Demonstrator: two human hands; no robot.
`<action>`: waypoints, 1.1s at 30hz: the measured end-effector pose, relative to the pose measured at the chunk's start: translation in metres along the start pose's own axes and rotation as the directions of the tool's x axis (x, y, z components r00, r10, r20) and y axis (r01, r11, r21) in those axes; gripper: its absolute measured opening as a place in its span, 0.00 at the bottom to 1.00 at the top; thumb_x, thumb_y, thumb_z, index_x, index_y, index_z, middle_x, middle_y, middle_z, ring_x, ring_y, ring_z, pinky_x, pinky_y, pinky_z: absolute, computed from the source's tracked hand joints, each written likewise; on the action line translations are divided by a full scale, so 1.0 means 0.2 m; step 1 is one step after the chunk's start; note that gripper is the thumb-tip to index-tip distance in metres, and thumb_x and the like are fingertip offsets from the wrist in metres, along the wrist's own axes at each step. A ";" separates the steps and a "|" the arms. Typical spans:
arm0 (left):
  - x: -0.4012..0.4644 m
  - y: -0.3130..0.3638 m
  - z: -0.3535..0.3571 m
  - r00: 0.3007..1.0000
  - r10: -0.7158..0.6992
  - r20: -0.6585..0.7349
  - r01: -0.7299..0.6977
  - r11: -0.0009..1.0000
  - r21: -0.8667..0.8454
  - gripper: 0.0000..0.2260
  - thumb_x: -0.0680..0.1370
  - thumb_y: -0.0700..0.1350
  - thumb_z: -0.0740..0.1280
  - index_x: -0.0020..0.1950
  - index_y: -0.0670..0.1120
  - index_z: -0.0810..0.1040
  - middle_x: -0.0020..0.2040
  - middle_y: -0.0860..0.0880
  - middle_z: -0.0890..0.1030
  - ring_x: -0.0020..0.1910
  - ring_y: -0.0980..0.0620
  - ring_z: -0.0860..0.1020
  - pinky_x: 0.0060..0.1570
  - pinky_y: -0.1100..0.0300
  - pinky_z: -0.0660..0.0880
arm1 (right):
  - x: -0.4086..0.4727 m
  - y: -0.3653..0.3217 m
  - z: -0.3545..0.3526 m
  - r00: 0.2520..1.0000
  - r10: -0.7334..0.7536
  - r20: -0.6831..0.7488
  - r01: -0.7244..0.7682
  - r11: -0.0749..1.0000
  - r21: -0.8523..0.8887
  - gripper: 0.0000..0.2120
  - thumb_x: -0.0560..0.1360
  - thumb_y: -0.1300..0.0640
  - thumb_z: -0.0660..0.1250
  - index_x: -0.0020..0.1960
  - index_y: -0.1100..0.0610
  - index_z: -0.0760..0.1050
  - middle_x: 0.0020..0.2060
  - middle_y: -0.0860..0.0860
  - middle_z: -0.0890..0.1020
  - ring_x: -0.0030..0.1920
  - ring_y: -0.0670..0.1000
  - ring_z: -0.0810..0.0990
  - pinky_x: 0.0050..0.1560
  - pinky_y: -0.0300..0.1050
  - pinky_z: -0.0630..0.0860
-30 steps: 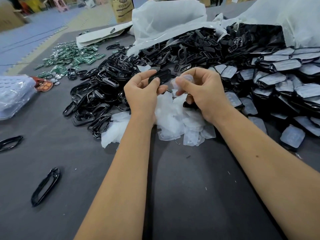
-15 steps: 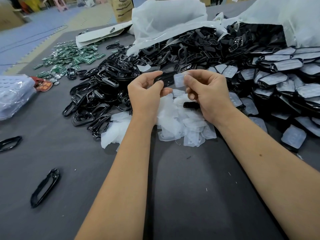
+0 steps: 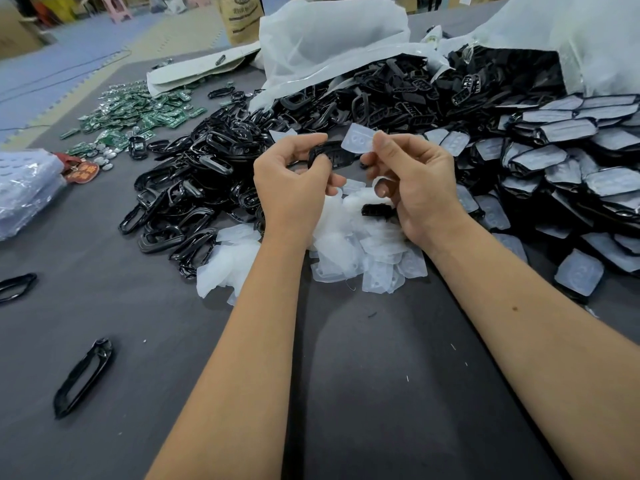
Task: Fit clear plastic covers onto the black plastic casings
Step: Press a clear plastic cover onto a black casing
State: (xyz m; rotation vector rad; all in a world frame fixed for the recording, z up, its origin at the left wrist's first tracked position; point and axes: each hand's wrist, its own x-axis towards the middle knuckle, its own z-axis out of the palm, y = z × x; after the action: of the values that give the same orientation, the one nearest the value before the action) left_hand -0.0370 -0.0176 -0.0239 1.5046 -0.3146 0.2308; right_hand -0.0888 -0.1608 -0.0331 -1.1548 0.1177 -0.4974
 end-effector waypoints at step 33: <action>-0.01 -0.02 0.01 0.970 -0.219 0.101 0.235 0.953 -0.190 0.13 0.78 0.26 0.63 0.50 0.40 0.84 0.41 0.41 0.86 0.28 0.49 0.82 0.34 0.62 0.80 | 0.00 0.03 0.01 0.995 -0.102 -0.022 0.093 0.962 -0.256 0.04 0.77 0.67 0.73 0.48 0.61 0.86 0.35 0.54 0.83 0.29 0.47 0.76 0.27 0.39 0.74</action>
State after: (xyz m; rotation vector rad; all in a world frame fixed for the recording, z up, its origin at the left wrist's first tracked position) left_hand -0.0378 -0.0200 -0.0275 1.3375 -0.2179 -0.0440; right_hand -0.0856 -0.1576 -0.0366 -1.4086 0.1592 -0.6031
